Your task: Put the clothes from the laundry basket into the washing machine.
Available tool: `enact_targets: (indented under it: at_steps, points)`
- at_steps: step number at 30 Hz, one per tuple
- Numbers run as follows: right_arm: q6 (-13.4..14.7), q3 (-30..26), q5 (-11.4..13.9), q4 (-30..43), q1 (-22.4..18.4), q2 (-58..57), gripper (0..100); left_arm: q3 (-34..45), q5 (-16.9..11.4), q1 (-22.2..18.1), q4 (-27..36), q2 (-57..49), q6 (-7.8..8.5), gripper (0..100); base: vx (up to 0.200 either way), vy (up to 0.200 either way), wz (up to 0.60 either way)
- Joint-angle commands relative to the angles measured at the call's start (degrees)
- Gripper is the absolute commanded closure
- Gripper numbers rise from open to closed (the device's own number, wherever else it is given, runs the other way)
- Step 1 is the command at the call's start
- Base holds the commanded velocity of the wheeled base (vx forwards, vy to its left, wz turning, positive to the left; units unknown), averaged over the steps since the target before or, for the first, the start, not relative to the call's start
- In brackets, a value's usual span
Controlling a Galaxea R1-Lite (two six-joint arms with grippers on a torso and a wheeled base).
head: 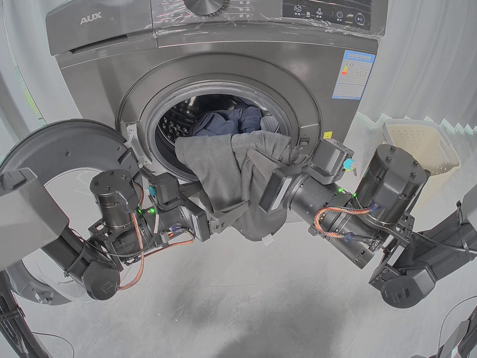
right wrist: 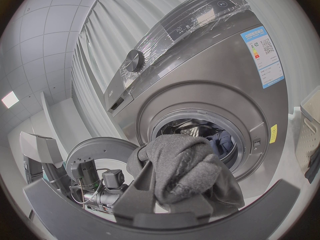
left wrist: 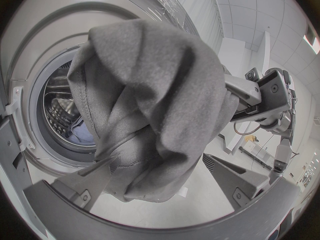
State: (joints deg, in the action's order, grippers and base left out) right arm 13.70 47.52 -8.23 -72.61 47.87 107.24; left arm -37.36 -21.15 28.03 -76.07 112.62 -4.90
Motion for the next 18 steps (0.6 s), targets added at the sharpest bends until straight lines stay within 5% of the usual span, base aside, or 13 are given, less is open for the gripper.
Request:
enact_targets:
  at_steps: [1,2,3,12,18]
  points:
    - [0.01,0.03,-0.03,-0.08,0.03,-0.01,100,-0.78,0.58,0.01,-0.75,2.08,-0.02,0,0.000,0.000,0.00]
    - [0.01,0.03,-0.03,-0.08,0.03,-0.01,100,-1.04,0.94,0.01,-1.45,2.52,-0.02,0,0.000,0.000,0.00]
    - [0.01,0.03,-0.03,-0.08,0.03,-0.01,100,-1.22,1.20,0.01,-1.98,2.78,-0.02,100,0.000,0.000,0.00]
    - [0.01,0.03,0.05,-0.43,-0.15,0.69,100,1.42,2.34,1.07,-6.55,2.34,-0.72,100,0.000,0.000,0.00]
    - [-0.52,0.03,0.14,-3.33,-1.82,3.68,100,14.25,2.34,5.37,-11.03,-6.53,-0.55,100,0.000,0.000,0.00]
